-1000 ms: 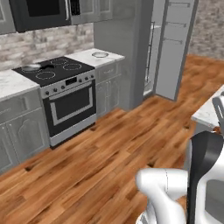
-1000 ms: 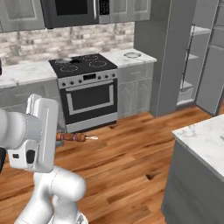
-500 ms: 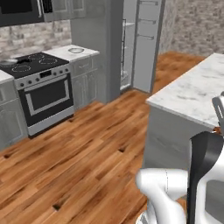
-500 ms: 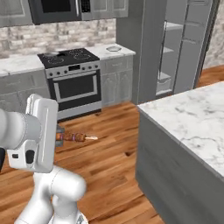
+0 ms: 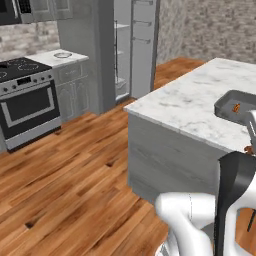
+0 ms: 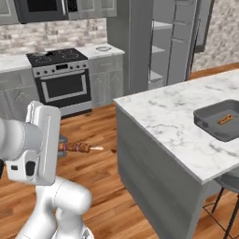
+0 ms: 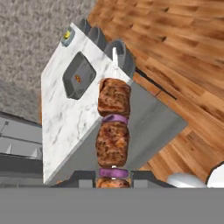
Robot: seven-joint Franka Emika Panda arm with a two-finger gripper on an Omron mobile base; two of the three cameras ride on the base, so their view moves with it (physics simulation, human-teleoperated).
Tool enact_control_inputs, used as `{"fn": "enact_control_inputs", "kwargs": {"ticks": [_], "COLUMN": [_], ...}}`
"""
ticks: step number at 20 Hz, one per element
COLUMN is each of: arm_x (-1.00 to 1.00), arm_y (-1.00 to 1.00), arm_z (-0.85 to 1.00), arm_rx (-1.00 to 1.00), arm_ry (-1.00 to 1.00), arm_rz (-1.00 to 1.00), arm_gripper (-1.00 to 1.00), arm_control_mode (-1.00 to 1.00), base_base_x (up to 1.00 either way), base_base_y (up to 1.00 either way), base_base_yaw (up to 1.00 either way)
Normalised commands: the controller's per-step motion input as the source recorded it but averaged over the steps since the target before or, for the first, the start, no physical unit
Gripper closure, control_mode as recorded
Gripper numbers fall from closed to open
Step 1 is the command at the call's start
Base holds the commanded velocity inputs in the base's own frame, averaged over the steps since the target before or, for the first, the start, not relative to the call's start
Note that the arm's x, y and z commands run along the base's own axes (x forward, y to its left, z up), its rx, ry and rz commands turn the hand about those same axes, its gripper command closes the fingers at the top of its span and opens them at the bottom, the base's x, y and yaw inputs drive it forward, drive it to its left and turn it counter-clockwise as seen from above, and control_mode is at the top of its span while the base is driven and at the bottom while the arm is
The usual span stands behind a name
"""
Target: Place the cold items (orange and lemon wedge) from the fridge in one tupperware on the dining counter. Place the warm items (kebab skewer and hot dog) in the stove area in another tupperware.
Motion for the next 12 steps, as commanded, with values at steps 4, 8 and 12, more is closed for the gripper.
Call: {"fn": "enact_control_inputs", "kwargs": {"ticks": [4,8,12], "arm_x": [0.0,0.0,0.0], "arm_y": [0.0,0.0,0.0], "arm_z": [0.0,0.0,0.0], "arm_rx": [0.0,0.0,0.0], "arm_ry": [0.0,0.0,0.0], "arm_rz": [0.0,0.0,0.0], "arm_gripper": [1.0,1.0,1.0], "arm_control_mode": [1.0,1.0,1.0], "base_base_x": [0.0,0.0,0.0], "base_base_y": [-1.0,-1.0,-1.0], "base_base_yaw": [0.0,0.0,0.0]}}
